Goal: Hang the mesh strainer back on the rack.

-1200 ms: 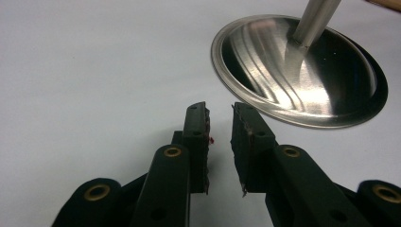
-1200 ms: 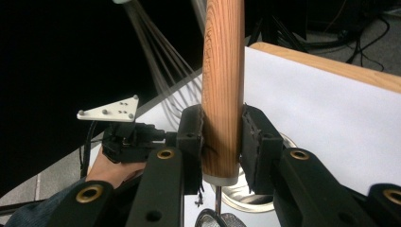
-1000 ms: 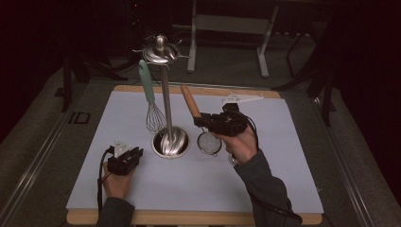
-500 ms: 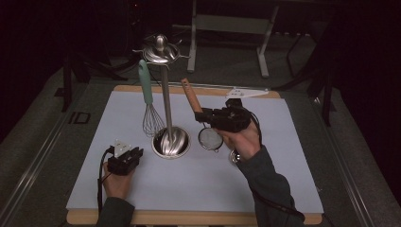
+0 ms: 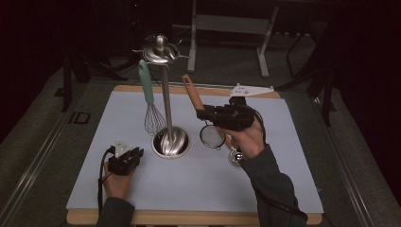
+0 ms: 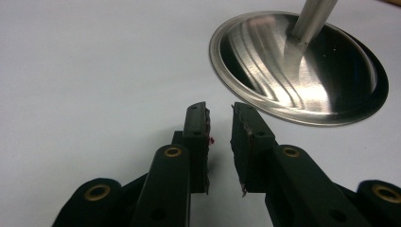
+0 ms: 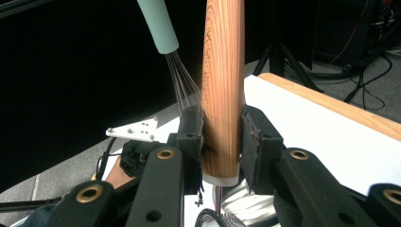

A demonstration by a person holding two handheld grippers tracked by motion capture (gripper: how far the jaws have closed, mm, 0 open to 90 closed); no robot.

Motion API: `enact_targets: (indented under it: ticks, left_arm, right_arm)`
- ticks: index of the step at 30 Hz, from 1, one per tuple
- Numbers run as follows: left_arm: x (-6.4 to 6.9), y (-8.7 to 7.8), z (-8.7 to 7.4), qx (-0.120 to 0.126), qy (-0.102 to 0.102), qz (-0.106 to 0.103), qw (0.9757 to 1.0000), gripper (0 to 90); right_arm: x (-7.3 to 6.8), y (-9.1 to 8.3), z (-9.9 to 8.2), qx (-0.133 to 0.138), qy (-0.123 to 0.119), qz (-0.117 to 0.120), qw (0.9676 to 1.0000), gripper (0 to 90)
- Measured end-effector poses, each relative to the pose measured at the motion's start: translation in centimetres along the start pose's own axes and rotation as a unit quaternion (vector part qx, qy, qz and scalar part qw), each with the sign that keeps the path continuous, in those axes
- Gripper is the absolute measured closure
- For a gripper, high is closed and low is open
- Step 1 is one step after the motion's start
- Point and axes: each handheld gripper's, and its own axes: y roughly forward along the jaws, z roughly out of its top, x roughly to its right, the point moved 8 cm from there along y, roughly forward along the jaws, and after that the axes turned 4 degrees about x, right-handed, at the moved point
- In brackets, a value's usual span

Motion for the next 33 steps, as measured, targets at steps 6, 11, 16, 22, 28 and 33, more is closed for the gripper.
enact_targets:
  ticks: [6,11,16,22,28,33]
  left_arm:
    - [0.0,0.0,0.0,0.0,0.0,0.001,1.0,76.5]
    - [0.0,0.0,0.0,-0.001,0.001,0.001,1.0,76.5]
    - [0.0,0.0,0.0,-0.001,0.002,0.001,1.0,76.5]
    - [0.0,0.0,0.0,-0.001,0.002,0.0,1.0,76.5]
    - [0.0,0.0,0.0,0.0,0.001,0.001,1.0,76.5]
    - [0.0,0.0,0.0,0.0,0.001,0.002,1.0,76.5]
  right_arm:
    - [-0.3,-0.3,0.5,0.007,-0.007,0.003,0.9999,71.7]
    - [-0.5,-0.5,0.7,0.01,-0.012,0.005,0.9999,71.7]
    - [-0.9,-0.9,1.0,0.017,-0.021,0.01,0.9996,71.7]
    - [-1.3,-1.1,1.4,0.023,-0.03,0.015,0.9992,71.7]
    - [-1.9,-1.3,1.7,0.028,-0.036,0.026,0.9986,71.7]
    - [-2.3,-1.5,2.1,0.033,-0.041,0.032,0.9981,71.7]
